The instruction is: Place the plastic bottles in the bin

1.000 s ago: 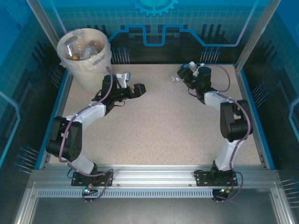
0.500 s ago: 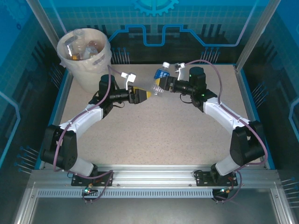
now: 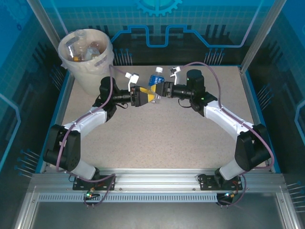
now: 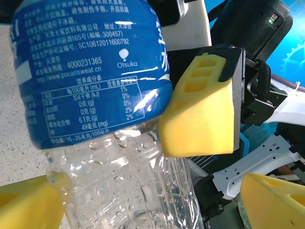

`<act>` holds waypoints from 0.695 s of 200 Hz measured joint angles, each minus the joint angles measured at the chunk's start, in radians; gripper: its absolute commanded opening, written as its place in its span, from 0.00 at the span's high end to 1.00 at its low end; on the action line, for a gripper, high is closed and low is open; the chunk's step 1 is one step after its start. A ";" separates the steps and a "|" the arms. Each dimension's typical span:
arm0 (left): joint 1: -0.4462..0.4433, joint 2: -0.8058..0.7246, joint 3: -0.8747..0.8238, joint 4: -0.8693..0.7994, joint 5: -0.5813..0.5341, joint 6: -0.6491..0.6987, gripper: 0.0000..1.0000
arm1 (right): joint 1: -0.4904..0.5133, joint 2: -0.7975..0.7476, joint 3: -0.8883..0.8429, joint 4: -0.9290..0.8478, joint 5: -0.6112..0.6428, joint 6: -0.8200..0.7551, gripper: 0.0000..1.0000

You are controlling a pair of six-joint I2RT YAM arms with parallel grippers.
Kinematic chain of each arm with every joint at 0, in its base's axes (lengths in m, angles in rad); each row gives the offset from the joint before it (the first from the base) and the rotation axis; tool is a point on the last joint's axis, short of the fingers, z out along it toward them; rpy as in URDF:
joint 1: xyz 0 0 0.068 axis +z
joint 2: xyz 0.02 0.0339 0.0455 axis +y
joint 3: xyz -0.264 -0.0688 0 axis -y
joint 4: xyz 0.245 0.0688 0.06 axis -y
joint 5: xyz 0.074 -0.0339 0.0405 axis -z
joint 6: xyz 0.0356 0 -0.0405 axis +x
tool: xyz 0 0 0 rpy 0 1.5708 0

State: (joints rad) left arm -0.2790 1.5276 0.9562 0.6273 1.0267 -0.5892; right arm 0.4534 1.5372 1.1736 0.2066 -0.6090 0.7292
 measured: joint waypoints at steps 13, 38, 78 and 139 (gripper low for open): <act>-0.001 0.003 0.000 -0.001 0.000 0.002 0.14 | 0.000 0.000 0.000 0.001 0.001 0.004 0.43; -0.005 0.005 0.000 -0.031 -0.014 0.032 0.32 | 0.000 0.000 0.000 0.001 -0.002 0.014 0.42; -0.008 0.005 0.001 -0.064 -0.029 0.048 0.46 | 0.002 0.000 0.003 -0.013 0.000 -0.010 0.33; -0.064 -0.033 0.002 -0.194 -0.184 0.164 0.49 | 0.026 -0.012 0.043 -0.112 0.067 -0.053 0.01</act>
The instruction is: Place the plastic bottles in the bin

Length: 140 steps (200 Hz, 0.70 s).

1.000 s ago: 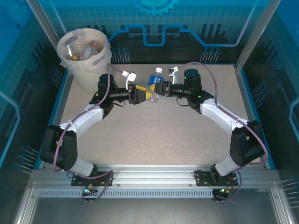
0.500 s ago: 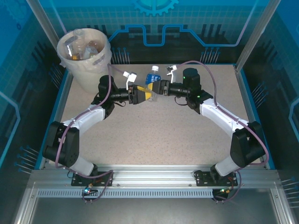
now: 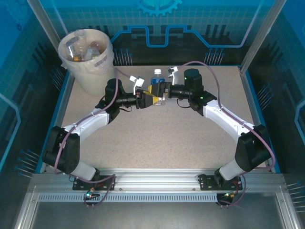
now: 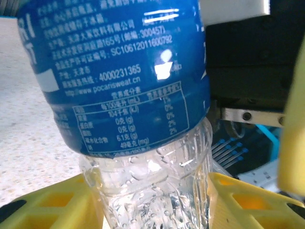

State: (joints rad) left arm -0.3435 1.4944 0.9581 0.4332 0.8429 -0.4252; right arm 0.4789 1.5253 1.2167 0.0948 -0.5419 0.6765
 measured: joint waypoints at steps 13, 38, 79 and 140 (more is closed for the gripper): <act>0.000 -0.027 0.000 -0.056 -0.058 0.040 0.49 | 0.001 -0.021 0.000 -0.032 0.041 -0.008 0.00; 0.000 -0.088 0.000 -0.149 -0.161 0.102 0.50 | -0.002 -0.087 -0.005 -0.081 0.141 -0.019 0.00; 0.000 -0.155 0.000 -0.202 -0.223 0.140 0.52 | -0.009 -0.138 -0.022 -0.090 0.190 -0.020 0.00; 0.014 -0.219 0.072 -0.447 -0.514 0.222 0.53 | -0.011 -0.145 -0.040 -0.156 0.309 -0.030 0.00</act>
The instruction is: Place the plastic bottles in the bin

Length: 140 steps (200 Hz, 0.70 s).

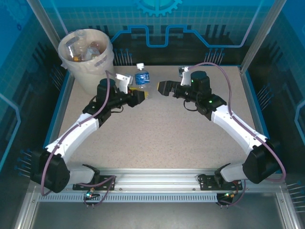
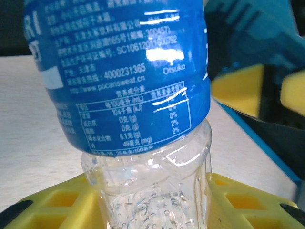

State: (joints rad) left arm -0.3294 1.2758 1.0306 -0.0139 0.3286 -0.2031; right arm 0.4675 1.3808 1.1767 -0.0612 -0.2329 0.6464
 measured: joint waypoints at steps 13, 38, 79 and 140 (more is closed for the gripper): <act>0.027 -0.009 0.075 -0.079 -0.098 0.025 0.53 | -0.004 -0.009 -0.005 -0.016 0.028 -0.005 0.00; 0.146 -0.013 0.240 -0.182 -0.250 0.049 0.53 | -0.006 -0.031 -0.006 -0.043 0.071 -0.020 0.00; 0.371 0.023 0.409 -0.243 -0.360 0.048 0.53 | -0.011 -0.045 -0.006 -0.054 0.096 -0.028 0.00; 0.499 0.305 0.624 -0.277 -0.415 0.050 0.53 | -0.011 -0.048 -0.007 -0.082 0.106 -0.043 0.00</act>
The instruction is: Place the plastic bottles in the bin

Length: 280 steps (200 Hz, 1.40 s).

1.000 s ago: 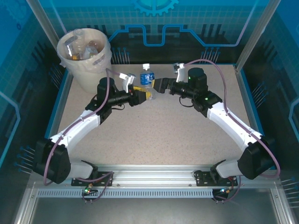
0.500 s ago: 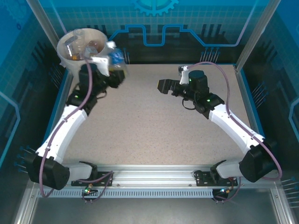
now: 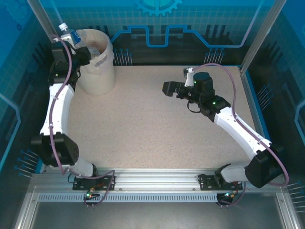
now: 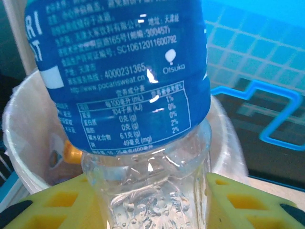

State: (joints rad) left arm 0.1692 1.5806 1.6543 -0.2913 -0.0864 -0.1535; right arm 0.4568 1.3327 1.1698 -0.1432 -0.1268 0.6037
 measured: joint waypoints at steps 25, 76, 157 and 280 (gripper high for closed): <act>0.047 0.084 0.053 -0.012 -0.016 -0.001 0.50 | 0.000 -0.018 -0.015 -0.021 0.018 -0.008 0.00; 0.088 0.271 0.301 -0.118 0.016 0.021 0.13 | 0.000 -0.046 -0.024 -0.051 0.049 -0.027 0.00; 0.087 0.143 0.273 -0.173 0.158 -0.031 0.01 | -0.002 -0.062 -0.035 -0.077 0.110 -0.030 0.00; 0.055 -0.632 -0.664 0.084 0.104 -0.287 0.01 | -0.220 -0.287 -0.356 -0.051 0.370 -0.137 0.00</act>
State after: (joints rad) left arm 0.2241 0.9485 0.9901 -0.2073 0.0177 -0.4404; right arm 0.2367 1.0458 0.8139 -0.1940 0.2428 0.4664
